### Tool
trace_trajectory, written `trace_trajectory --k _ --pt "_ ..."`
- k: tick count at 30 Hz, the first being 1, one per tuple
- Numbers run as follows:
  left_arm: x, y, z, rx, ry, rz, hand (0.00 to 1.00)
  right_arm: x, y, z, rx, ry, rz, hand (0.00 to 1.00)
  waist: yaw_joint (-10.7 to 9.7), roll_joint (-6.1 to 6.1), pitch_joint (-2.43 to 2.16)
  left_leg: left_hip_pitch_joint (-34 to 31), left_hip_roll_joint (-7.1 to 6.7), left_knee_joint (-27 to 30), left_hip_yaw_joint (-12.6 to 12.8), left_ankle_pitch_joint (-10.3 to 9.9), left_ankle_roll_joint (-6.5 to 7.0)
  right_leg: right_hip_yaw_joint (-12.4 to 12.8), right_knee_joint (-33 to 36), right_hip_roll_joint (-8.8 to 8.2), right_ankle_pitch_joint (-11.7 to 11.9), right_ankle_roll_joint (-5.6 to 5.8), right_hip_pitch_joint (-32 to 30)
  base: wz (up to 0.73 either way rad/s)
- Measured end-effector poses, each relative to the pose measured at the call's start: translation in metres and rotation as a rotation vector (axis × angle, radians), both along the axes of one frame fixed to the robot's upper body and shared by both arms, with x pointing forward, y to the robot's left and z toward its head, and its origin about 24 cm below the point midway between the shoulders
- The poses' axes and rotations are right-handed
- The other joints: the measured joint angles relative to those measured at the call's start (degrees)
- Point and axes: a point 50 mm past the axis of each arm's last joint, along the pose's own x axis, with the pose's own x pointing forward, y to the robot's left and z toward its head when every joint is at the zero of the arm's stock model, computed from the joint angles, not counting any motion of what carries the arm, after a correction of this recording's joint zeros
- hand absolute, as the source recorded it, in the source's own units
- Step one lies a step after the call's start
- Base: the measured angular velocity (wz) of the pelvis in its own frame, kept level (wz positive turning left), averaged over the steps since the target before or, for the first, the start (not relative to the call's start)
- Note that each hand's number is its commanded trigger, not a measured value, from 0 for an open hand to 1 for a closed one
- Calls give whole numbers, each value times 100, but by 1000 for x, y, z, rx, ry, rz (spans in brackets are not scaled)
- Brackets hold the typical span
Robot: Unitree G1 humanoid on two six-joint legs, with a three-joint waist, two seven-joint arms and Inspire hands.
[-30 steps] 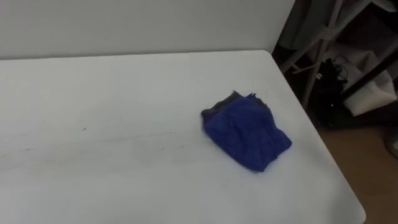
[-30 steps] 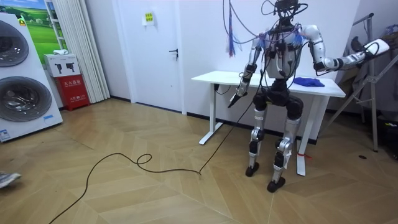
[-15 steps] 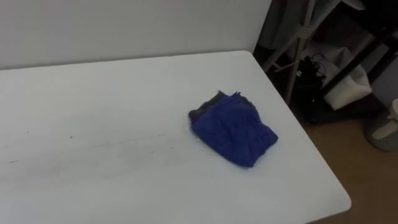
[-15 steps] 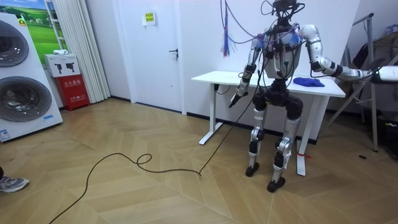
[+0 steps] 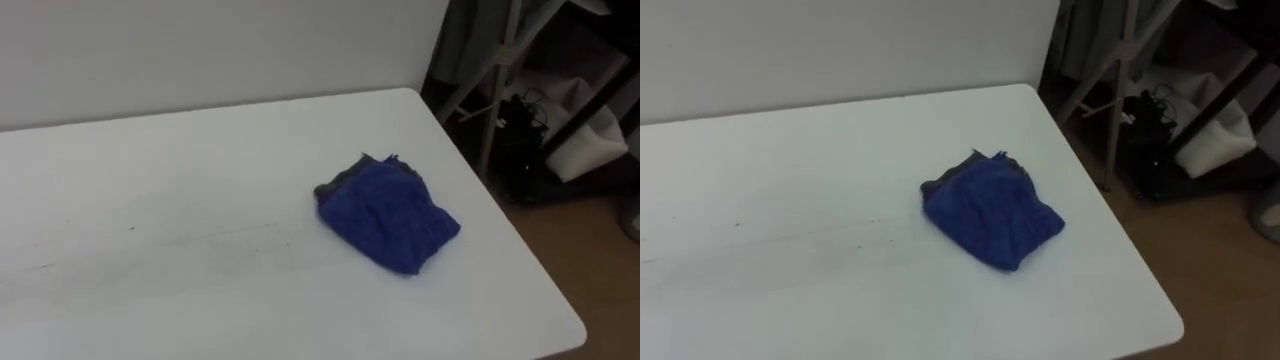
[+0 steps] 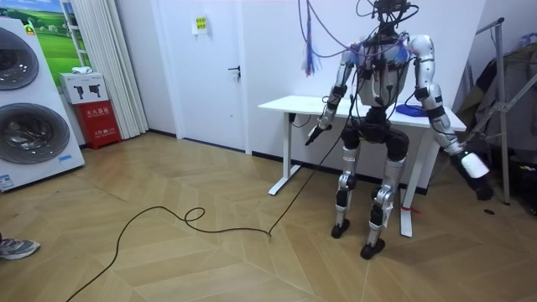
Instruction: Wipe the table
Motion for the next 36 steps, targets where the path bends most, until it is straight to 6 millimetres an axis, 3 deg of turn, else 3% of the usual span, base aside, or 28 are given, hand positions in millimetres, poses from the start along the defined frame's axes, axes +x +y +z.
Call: trace_trajectory --k 5,14,36 --pt "3 -15 -8 -54 35 -56 0 16 18 -11 122 -2 106 0 39 17 13 -149 -13 161 -159 -25 -29 -99 -15 -12 -9 7 -23 17" --pt "-1 -22 -11 -65 106 -125 0 47 31 -20 234 71 408 0 350 123 21 -243 -109 284 -239 -10 -11 -112 -100 -30 -144 -15 10 10" --pt "-4 -29 -15 -129 151 -148 0 44 44 -26 364 106 453 0 333 135 36 -51 -132 95 -261 -30 -4 -164 -89 -43 -159 13 172 1"
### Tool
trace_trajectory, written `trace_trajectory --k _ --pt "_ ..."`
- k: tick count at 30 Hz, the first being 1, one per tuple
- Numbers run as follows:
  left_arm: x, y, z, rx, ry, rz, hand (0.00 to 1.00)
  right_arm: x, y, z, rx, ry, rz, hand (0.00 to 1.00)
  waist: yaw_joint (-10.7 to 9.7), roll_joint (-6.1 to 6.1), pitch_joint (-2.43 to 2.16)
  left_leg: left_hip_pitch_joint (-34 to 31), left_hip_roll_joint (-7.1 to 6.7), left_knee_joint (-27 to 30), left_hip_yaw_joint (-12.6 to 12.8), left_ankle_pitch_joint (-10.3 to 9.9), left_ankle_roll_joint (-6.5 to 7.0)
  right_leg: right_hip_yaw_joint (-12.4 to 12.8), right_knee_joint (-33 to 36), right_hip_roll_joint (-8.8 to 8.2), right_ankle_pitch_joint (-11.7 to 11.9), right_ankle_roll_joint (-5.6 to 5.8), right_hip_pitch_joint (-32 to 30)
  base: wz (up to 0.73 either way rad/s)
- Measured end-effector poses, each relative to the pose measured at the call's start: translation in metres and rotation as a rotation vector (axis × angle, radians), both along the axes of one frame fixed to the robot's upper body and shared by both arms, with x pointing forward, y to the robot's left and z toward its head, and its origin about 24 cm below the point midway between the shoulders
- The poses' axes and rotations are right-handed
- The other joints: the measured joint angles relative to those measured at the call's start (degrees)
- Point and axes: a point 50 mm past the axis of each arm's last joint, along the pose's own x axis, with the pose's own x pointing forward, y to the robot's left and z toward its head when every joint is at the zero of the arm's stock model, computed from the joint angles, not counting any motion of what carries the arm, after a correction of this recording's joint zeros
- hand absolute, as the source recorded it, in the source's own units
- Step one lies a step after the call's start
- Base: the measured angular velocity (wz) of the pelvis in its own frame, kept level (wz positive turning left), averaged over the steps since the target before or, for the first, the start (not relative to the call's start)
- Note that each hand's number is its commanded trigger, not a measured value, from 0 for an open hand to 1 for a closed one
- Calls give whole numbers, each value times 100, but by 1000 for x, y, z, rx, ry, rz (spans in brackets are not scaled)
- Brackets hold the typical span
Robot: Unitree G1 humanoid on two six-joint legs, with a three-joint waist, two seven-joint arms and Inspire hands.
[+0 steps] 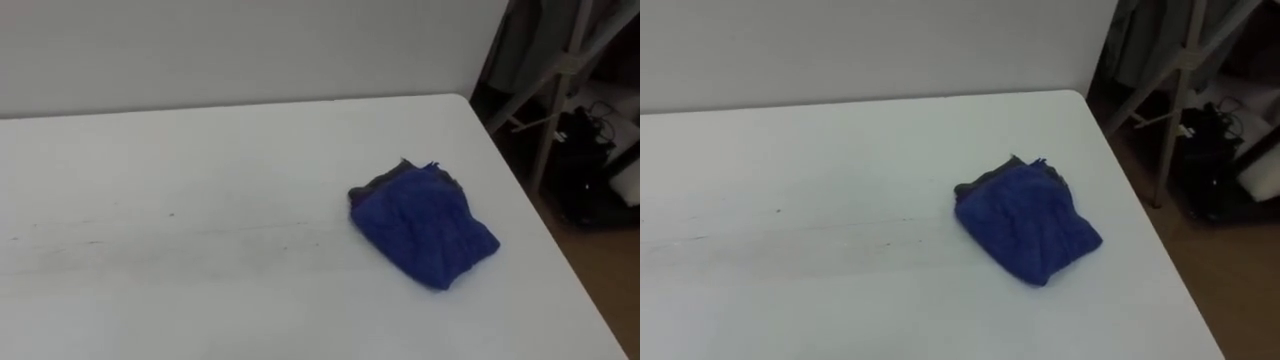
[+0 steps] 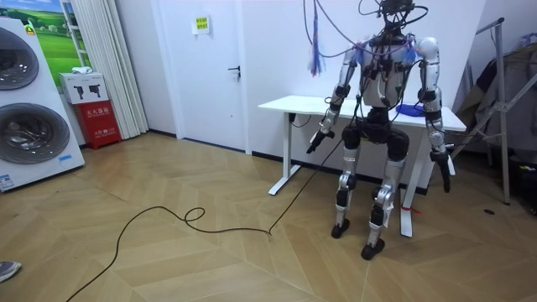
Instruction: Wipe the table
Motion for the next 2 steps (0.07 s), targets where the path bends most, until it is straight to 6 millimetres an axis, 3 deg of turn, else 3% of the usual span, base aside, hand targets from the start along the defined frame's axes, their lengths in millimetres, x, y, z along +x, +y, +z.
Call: trace_trajectory --k 2 --pt "0 0 0 0 0 0 0 0 0 0 2 1 0 0 -1 0 0 0 0 1 0 0 0 0 1 0 0 0 1 0"
